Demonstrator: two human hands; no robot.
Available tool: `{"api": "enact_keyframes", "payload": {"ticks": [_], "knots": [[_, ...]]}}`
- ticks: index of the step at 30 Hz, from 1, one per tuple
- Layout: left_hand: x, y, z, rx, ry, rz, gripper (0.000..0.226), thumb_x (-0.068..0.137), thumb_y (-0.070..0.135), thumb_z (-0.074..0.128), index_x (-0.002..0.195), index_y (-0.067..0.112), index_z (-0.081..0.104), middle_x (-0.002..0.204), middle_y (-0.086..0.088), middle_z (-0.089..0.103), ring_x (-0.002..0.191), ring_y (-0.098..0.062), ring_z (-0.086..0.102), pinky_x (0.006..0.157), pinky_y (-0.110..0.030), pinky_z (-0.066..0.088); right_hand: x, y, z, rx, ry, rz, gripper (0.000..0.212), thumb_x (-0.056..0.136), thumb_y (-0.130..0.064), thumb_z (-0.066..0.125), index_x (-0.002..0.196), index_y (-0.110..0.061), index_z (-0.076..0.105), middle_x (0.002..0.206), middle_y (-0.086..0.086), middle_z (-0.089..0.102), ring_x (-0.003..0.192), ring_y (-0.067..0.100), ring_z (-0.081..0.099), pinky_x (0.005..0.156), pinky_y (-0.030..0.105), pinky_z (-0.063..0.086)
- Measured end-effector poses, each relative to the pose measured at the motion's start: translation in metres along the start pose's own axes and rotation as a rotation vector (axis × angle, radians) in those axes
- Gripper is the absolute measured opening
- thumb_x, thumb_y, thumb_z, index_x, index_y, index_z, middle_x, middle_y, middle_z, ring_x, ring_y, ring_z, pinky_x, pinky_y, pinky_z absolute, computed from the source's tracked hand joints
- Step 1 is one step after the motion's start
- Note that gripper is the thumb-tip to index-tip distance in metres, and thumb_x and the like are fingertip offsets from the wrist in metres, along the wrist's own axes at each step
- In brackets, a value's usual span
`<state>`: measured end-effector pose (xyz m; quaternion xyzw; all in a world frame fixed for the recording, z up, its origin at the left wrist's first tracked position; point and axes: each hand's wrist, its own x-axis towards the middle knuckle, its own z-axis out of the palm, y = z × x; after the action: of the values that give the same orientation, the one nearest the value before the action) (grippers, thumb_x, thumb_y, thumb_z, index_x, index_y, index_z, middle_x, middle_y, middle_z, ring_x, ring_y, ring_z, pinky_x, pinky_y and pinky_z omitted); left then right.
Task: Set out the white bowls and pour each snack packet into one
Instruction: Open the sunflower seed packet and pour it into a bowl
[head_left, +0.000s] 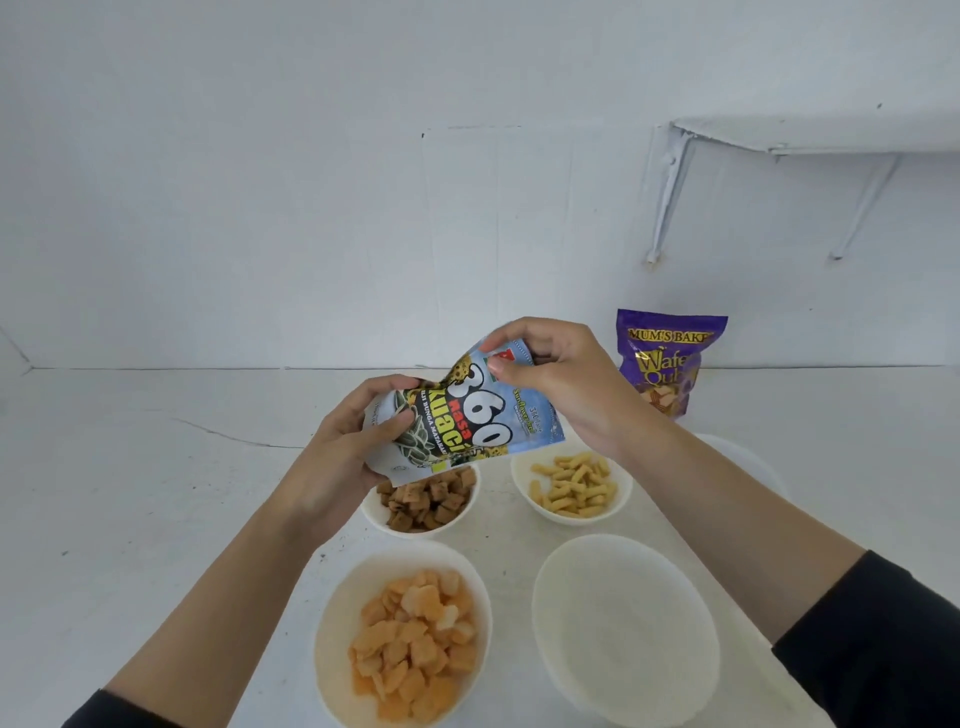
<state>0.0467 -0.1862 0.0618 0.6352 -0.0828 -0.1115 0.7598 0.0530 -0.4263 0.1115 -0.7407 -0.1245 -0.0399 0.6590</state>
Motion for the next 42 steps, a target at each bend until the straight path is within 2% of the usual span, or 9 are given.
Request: {"api": "enact_keyframes", "payload": {"ticks": [4,11,16,23,26,30,36,39,42], "knots": [[-0.007,-0.001,0.029,-0.008,0.064,0.009,0.03,0.09,0.009,0.064,0.118,0.021,0.066,0.131,-0.01,0.067,0.111,-0.035,0.069,0.097,-0.06,0.051,-0.016,0.005,-0.025,0.05,0.023,0.009,0.012,0.089,-0.002,0.072,0.096,-0.011,0.075,0.097,0.015,0.077,0.092,0.027,0.073,0.089,0.054,0.058],[-0.035,-0.005,0.061,0.073,0.149,0.047,0.031,0.09,0.009,0.065,0.119,0.019,0.066,0.129,-0.009,0.068,0.115,-0.04,0.066,0.095,-0.058,0.055,-0.052,0.024,-0.048,-0.075,0.038,-0.097,0.011,0.091,-0.016,0.072,0.101,-0.019,0.07,0.088,0.0,0.078,0.085,0.016,0.074,0.077,0.046,0.061],[-0.06,-0.01,0.074,0.18,0.196,0.098,0.033,0.089,0.013,0.069,0.122,0.017,0.066,0.132,-0.011,0.064,0.115,-0.039,0.067,0.093,-0.06,0.055,-0.073,0.037,-0.054,-0.006,0.019,-0.121,0.012,0.092,-0.014,0.071,0.103,-0.018,0.069,0.099,0.002,0.076,0.089,0.02,0.074,0.077,0.052,0.06],[-0.095,-0.017,0.085,0.247,0.229,0.142,0.034,0.089,0.007,0.068,0.123,0.011,0.064,0.128,-0.011,0.068,0.11,-0.037,0.07,0.089,-0.05,0.06,-0.098,0.049,-0.049,0.101,-0.007,-0.087,0.01,0.092,-0.01,0.07,0.101,-0.014,0.069,0.103,0.005,0.073,0.088,0.023,0.073,0.078,0.056,0.058],[-0.106,-0.015,0.086,0.273,0.237,0.14,0.034,0.088,0.006,0.069,0.122,0.01,0.064,0.125,-0.008,0.071,0.108,-0.033,0.072,0.084,-0.041,0.063,-0.106,0.053,-0.045,0.143,-0.022,-0.071,0.011,0.093,-0.009,0.069,0.104,-0.009,0.066,0.102,0.01,0.072,0.087,0.019,0.073,0.072,0.049,0.06],[-0.115,-0.007,0.084,0.307,0.232,0.141,0.036,0.086,0.007,0.071,0.121,0.007,0.065,0.123,-0.008,0.071,0.109,-0.031,0.071,0.086,-0.042,0.063,-0.118,0.058,-0.039,0.21,-0.059,-0.051,0.012,0.093,-0.005,0.068,0.105,-0.004,0.064,0.1,0.01,0.072,0.085,0.014,0.072,0.068,0.031,0.057],[-0.127,-0.012,0.088,0.31,0.259,0.16,0.032,0.085,0.007,0.071,0.116,0.008,0.066,0.124,-0.009,0.07,0.111,-0.032,0.07,0.086,-0.046,0.062,-0.131,0.067,-0.035,0.301,-0.079,-0.004,0.013,0.092,-0.003,0.069,0.104,-0.002,0.064,0.105,0.009,0.073,0.091,0.019,0.072,0.069,0.028,0.056],[-0.131,-0.018,0.09,0.298,0.276,0.161,0.029,0.085,0.008,0.072,0.112,0.012,0.068,0.125,-0.011,0.069,0.11,-0.033,0.07,0.084,-0.046,0.063,-0.138,0.074,-0.034,0.339,-0.067,0.024,0.014,0.092,-0.001,0.068,0.104,0.001,0.063,0.099,0.0,0.074,0.092,0.019,0.071,0.069,0.026,0.055],[-0.129,-0.024,0.091,0.332,0.281,0.14,0.031,0.084,0.009,0.079,0.113,0.016,0.07,0.131,-0.015,0.063,0.115,-0.036,0.068,0.084,-0.053,0.062,-0.143,0.081,-0.036,0.35,-0.059,0.05,0.012,0.091,0.0,0.068,0.102,-0.002,0.063,0.1,0.002,0.074,0.096,0.024,0.071,0.073,0.032,0.058]]}}
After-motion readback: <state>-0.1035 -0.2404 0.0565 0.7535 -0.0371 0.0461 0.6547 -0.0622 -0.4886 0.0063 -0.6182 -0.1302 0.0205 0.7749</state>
